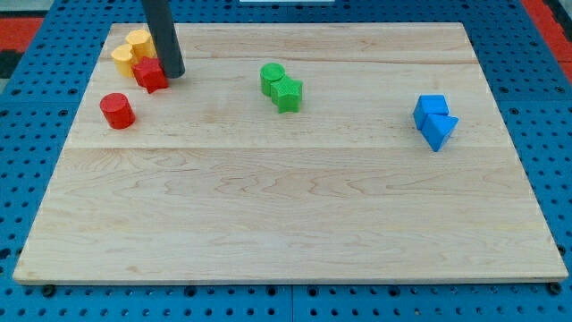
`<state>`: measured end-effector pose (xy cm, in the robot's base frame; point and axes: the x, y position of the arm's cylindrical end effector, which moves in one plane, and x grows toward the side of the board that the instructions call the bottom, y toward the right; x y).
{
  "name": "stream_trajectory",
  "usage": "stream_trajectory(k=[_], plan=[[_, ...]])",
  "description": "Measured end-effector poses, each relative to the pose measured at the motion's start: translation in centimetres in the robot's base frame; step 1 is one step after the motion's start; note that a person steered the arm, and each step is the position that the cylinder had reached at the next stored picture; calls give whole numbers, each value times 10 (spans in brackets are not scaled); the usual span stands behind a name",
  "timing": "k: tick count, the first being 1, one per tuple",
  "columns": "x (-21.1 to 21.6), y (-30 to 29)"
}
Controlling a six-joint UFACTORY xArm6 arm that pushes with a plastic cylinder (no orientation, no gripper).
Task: Push the red star into the red circle
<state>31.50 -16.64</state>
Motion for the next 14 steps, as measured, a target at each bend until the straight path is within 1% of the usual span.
stream_trajectory(k=[1, 3, 4, 7, 8, 10, 12, 13, 14], plan=[[3, -5], [-41, -2], [-50, -2], [-16, -10], [-14, -16], [-25, -15], [-35, -46], [-32, -51], [-19, -51]])
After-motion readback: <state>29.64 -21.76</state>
